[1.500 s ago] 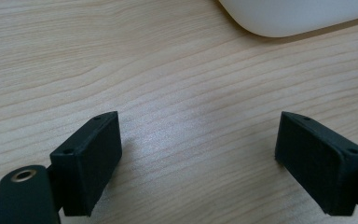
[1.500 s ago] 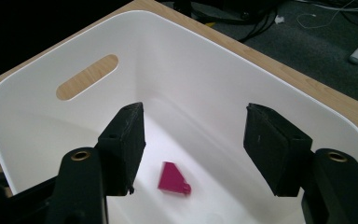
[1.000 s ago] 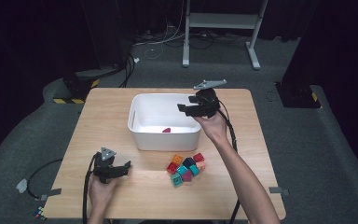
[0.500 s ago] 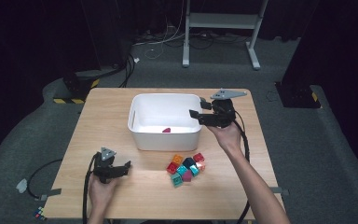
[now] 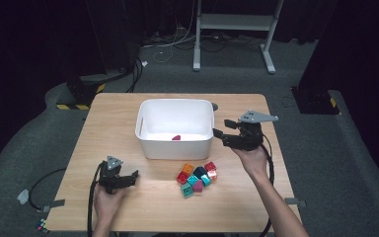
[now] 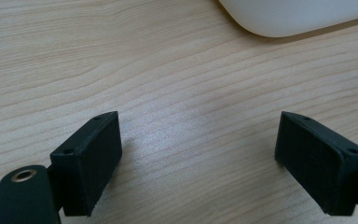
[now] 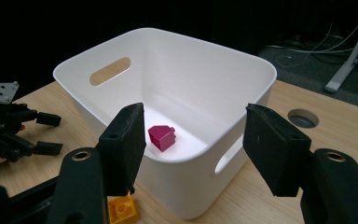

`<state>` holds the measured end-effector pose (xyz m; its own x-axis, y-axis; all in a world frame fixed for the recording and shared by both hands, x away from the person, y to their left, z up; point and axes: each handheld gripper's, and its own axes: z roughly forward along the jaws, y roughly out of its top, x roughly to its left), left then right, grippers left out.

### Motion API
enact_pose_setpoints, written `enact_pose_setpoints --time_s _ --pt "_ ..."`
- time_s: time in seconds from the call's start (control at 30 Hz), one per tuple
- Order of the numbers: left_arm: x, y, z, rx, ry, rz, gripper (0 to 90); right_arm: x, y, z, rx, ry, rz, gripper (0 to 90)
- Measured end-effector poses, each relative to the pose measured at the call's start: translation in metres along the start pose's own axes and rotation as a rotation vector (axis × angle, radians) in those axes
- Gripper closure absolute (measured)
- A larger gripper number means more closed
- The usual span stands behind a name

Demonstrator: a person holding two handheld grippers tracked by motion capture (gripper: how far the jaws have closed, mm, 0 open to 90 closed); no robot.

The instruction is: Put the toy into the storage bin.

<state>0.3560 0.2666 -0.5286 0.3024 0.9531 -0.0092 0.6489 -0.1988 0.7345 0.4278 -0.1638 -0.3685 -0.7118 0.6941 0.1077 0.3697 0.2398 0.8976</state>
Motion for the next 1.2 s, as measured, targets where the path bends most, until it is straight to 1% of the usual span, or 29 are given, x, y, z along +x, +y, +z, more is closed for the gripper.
enact_pose_setpoints --time_s 0.07,0.1,0.13,0.27,0.4,0.43,0.47,0.5,0.53,0.7,0.83,0.9,0.97,1.17,1.2 --pt "0.000 0.000 0.000 0.000 0.000 0.000 14.6 0.000 -0.005 -0.001 0.001 -0.007 -0.002 39.0" --pt "0.000 0.000 0.000 0.001 0.000 0.001 14.6 0.000 -0.012 -0.002 0.006 -0.012 0.001 39.0" --pt "0.000 0.000 0.000 0.001 0.000 0.002 14.6 0.000 -0.012 -0.002 0.006 -0.012 0.001 39.0" --pt "0.000 0.000 0.000 0.000 0.000 0.000 14.6 0.000 -0.023 -0.004 0.006 -0.023 0.002 38.8" --pt "0.000 0.000 0.000 0.000 0.000 0.001 14.6 0.001 -0.037 -0.004 0.016 -0.032 0.010 38.6" --pt "0.000 0.000 0.000 0.001 0.000 0.002 14.6 0.000 -0.043 -0.004 0.020 -0.034 0.021 38.6" --pt "0.000 0.000 0.000 0.001 0.000 0.002 14.6 0.000 -0.043 -0.004 0.020 -0.034 0.021 38.5" --pt "0.000 0.000 0.000 0.001 0.000 0.002 14.6 0.000 -0.048 -0.004 0.023 -0.034 0.029 38.5" --pt "0.000 0.000 0.000 0.001 0.000 0.002 14.6 0.000 -0.048 -0.004 0.023 -0.034 0.029 38.5" --pt "0.000 0.000 0.000 0.001 0.000 0.002 14.6 0.001 -0.062 -0.004 0.038 -0.040 0.037 38.5" --pt "0.000 0.000 0.000 0.000 0.000 0.001 14.6 0.005 -0.071 -0.003 0.051 -0.042 0.034 38.4" --pt "0.000 0.000 0.000 0.001 0.000 0.002 14.6 0.009 -0.080 0.000 0.074 -0.041 0.026 38.4" --pt "0.000 0.000 0.000 0.001 0.000 0.002 14.6 0.010 -0.082 0.001 0.078 -0.041 0.023 38.5" --pt "0.000 0.000 0.000 0.001 0.000 0.002 14.6 0.018 -0.101 0.011 0.118 -0.033 0.028 38.5" --pt "0.000 0.000 0.000 0.001 0.000 0.002 14.6 0.018 -0.101 0.011 0.118 -0.033 0.028 38.5"
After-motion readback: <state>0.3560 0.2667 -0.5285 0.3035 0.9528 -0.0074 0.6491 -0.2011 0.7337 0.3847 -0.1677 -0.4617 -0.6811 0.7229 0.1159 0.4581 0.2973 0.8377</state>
